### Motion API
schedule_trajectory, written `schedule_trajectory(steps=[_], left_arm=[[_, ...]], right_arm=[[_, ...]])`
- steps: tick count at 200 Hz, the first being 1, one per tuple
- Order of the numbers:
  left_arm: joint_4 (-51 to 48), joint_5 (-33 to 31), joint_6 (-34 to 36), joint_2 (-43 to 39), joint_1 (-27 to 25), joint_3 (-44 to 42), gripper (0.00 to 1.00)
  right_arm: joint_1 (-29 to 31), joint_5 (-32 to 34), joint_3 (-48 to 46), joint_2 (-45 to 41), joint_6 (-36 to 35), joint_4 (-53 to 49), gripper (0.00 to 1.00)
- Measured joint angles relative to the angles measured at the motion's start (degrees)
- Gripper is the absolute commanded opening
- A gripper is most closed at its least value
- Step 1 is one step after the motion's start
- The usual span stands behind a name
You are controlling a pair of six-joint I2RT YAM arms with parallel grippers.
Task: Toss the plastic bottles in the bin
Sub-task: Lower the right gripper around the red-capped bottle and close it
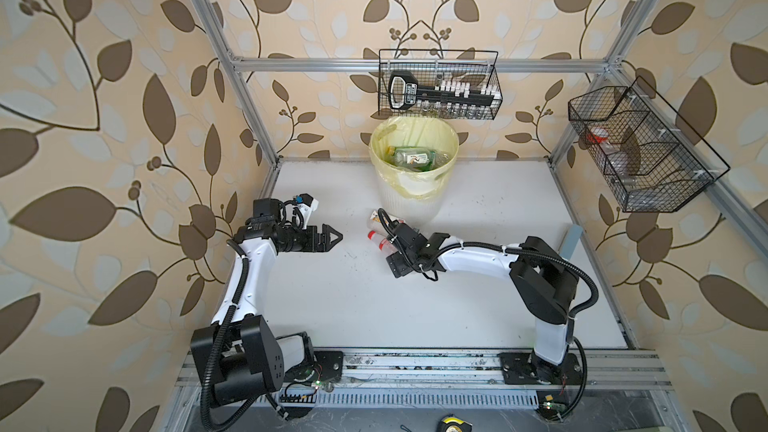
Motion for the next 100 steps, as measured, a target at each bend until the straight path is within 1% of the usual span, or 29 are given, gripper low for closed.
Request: schedule_trajectory(steps=[40,100], left_arm=[[-0.1,0.1,0.0,0.0,0.4,0.0,0.99],[-0.3,0.3,0.0,0.0,1.0,0.0,0.99]], right_arm=[[0.3,-0.1,0.0,0.2,-0.5,-0.3,0.75],[1.2,-0.1,0.6,1.6,-1.4,-1.1,0.53]])
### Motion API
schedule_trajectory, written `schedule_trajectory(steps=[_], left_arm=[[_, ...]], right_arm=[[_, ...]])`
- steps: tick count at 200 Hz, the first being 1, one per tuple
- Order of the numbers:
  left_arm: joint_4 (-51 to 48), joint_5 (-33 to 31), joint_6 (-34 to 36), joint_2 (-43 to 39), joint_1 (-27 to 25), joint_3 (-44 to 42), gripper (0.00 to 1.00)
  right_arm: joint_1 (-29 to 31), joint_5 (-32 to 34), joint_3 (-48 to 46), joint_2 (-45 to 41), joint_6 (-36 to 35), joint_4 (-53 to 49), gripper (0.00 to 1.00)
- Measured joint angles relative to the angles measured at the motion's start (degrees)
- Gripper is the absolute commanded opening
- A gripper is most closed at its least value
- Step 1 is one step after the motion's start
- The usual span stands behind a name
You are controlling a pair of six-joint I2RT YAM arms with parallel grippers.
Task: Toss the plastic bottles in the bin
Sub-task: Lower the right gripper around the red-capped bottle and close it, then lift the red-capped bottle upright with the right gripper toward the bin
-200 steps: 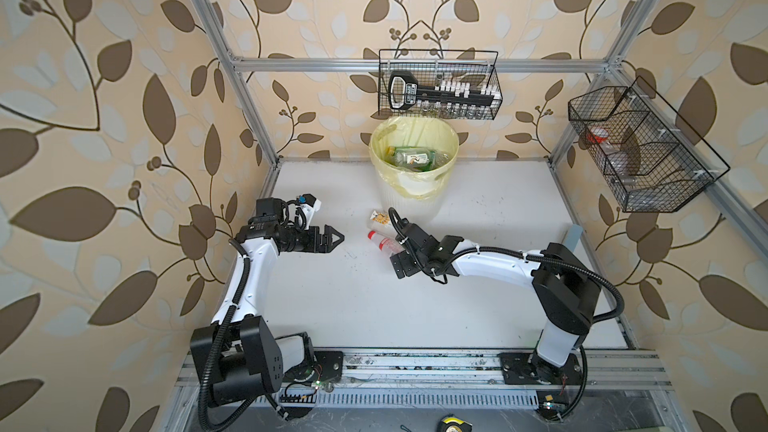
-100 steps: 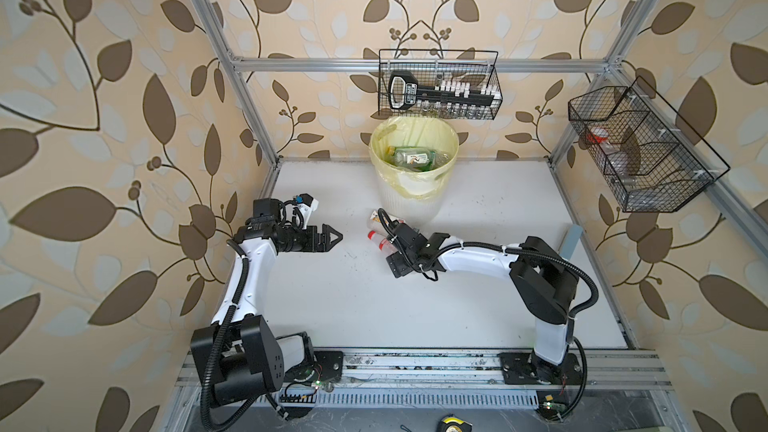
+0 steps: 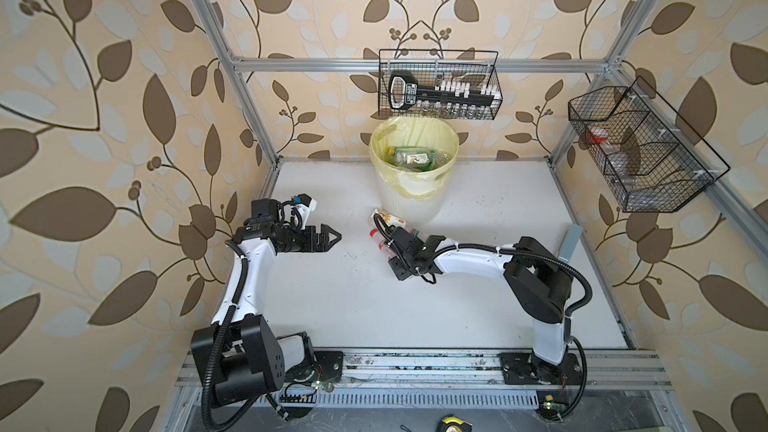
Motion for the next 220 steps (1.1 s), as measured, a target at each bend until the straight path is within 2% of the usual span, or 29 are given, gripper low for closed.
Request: schedule_trajectory(steps=[121,175,220], left_arm=[[0.0,1.3,-0.1,0.0,0.8,0.0,0.99],[-0.1,1.5,-0.1,0.0,1.6,0.0,0.99],[-0.1,1.5,-0.1,0.0,1.9,0.0,0.99]], right_arm=[[6.4,2.1,0.5,-1.0,1.4,-1.5,0.48],[7.0,0.6,-4.6,-9.2,5.2,1.2,0.48],[7.0,-0.5,-8.9,-15.2,8.4,2.8,0.43]])
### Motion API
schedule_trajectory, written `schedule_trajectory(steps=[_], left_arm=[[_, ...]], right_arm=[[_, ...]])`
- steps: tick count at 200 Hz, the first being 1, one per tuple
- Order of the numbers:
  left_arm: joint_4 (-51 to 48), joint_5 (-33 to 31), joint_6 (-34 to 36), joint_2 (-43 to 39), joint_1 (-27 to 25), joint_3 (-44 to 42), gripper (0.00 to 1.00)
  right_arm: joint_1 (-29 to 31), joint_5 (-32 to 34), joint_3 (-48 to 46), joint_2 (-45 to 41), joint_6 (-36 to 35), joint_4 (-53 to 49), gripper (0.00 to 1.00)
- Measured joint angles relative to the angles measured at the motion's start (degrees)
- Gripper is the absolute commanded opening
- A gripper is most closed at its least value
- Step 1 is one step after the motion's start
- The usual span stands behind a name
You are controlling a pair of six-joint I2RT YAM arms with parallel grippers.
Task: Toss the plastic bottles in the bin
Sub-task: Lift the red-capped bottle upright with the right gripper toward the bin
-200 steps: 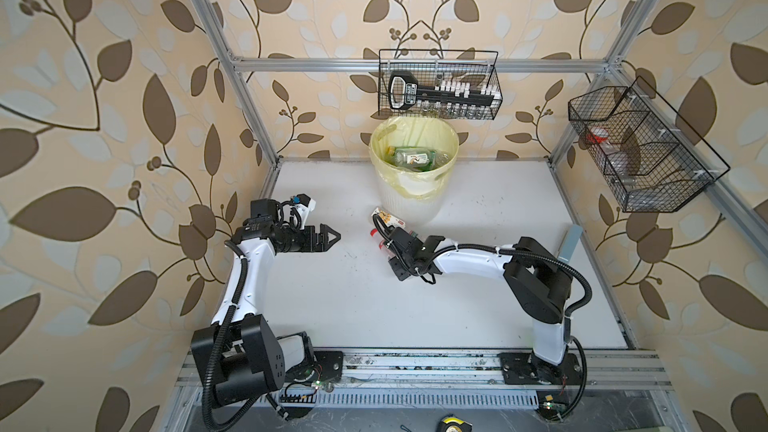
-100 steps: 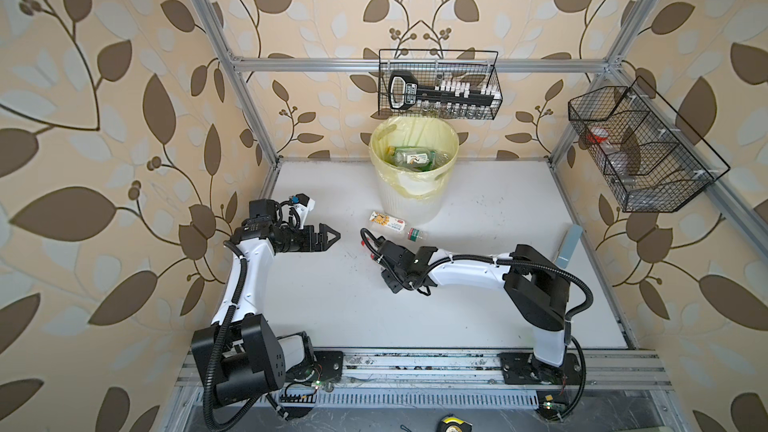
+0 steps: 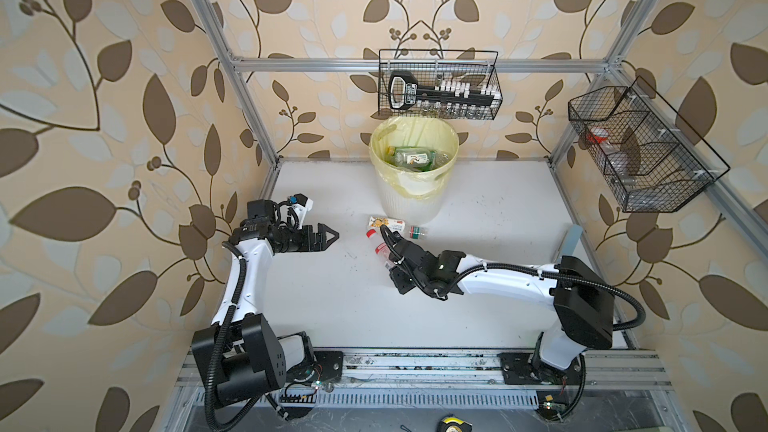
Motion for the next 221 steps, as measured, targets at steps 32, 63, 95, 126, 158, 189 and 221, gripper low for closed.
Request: schedule_trajectory(steps=[32,63,95,126,158,189,221], left_arm=[[0.0,0.0,0.0,0.0,0.3,0.0,0.99],[0.0,0.2,0.0,0.0,0.4,0.0,0.99],[0.0,0.9,0.0,0.0,0.7,0.0,0.99],[0.0,1.0,0.0,0.0,1.1,0.0,0.99],[0.0,1.0,0.0,0.0,1.1,0.0,0.99],[0.0,1.0,0.0,0.0,1.5,0.0,0.99],[0.0,1.0,0.0,0.0,1.9,0.0,0.99]], right_arm=[[0.0,-0.2,0.0,-3.3,1.3,0.3,0.43],[0.0,-0.1,-0.5,-7.4,2.1,1.2,0.43],[0.0,0.3,-2.1,-11.6,3.1,2.3,0.43],[-0.4,0.3,-3.4,-14.3,3.7,2.5,0.43],[-1.9,0.2,-3.6,-16.9,3.9,2.5,0.42],[-3.4,0.2,-3.7,-20.1,4.0,2.5,0.41],[-5.2,0.0,-3.7,-23.7,3.8,2.6,0.41]])
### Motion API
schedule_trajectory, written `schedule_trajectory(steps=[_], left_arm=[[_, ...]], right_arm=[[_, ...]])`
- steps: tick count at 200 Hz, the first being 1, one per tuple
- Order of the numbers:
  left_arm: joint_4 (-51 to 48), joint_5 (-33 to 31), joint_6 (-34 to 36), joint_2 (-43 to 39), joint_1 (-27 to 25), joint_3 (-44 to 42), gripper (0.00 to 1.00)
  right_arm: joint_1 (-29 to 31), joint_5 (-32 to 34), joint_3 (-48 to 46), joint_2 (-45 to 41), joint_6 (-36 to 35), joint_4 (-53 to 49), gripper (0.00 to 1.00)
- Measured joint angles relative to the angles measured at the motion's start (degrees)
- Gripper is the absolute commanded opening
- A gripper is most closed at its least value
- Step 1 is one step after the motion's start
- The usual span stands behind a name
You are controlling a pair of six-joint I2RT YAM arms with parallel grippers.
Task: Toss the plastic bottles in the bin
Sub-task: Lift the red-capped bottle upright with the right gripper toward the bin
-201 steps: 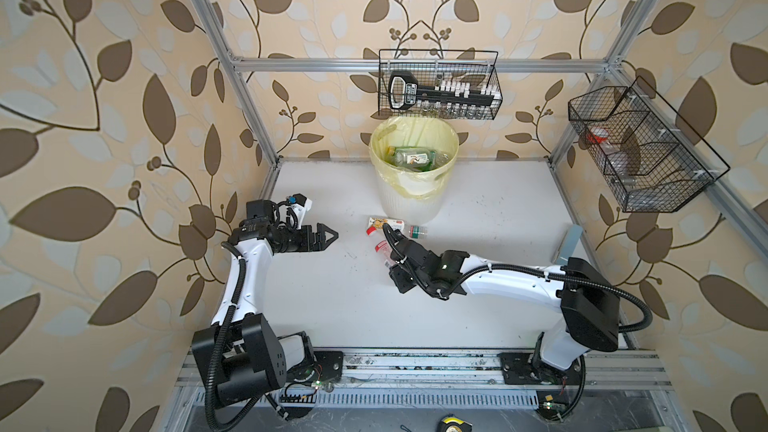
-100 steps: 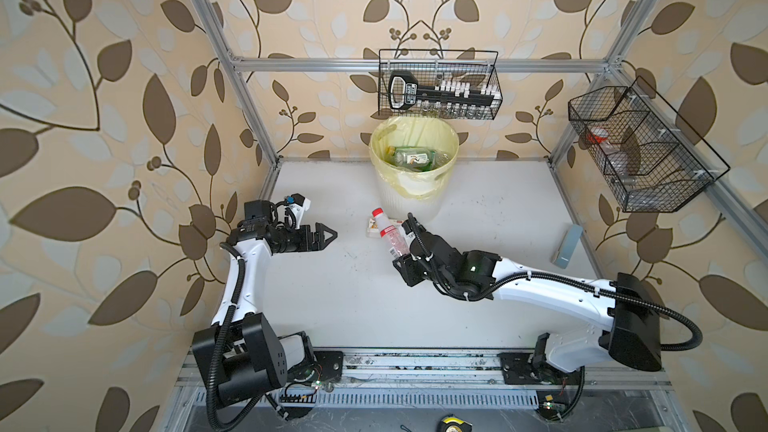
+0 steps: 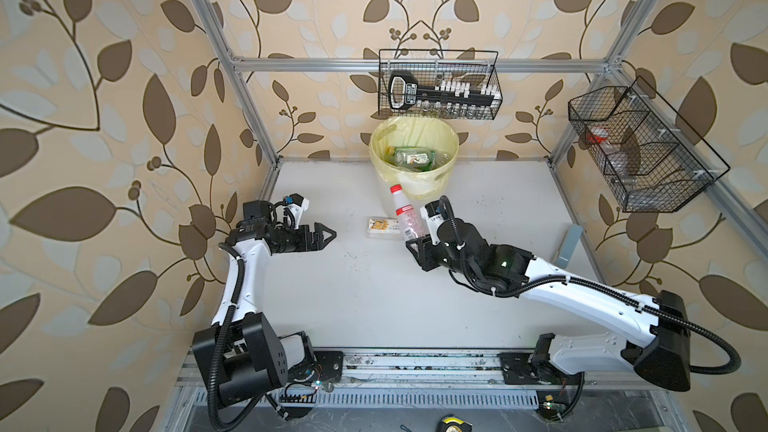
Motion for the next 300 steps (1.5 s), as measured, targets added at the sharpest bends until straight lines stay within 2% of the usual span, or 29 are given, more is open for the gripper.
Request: schedule_trajectory(steps=[49,96,130,151,205,237,261,284,295,300], left_arm=[[0.0,0.0,0.0,0.0,0.0,0.0,0.99],[0.0,0.0,0.0,0.0,0.0,0.0,0.99],[0.0,0.0,0.0,0.0,0.5,0.0,0.99],[0.0,0.0,0.0,0.0,0.8,0.0,0.99],[0.0,0.2,0.0,0.0,0.8,0.0,0.99],[-0.1,0.2,0.0,0.0,1.1,0.0,0.99],[-0.1,0.2,0.0,0.0,1.1,0.0,0.99],[-0.3,0.3,0.0,0.0,1.1,0.0,0.99],[-0.5,0.4,0.0,0.0,1.1,0.0,0.99],[-0.5,0.4,0.0,0.0,1.1,0.0,0.99]], right_arm=[[-4.5,-0.9,2.1,-2.7,-1.4,-1.0,0.41],[-9.7,-2.1,10.6,-2.8,-4.1,-4.0,0.41],[-10.4,-1.6,13.0,-5.4,-5.4,-4.0,0.41],[-10.4,-1.1,10.5,-9.1,-5.2,-2.6,0.41],[-10.0,1.7,-3.6,-19.3,-1.2,-0.8,0.41],[-9.4,3.1,-5.2,-20.9,-0.1,-1.2,0.42],[-9.6,3.3,-1.7,-18.2,-0.6,-2.2,0.42],[-12.3,2.0,9.9,-9.3,-2.3,-3.8,0.43],[-14.4,1.0,17.8,-3.1,-3.5,-4.6,0.48],[-15.5,0.7,21.9,0.3,-4.0,-5.0,0.57]])
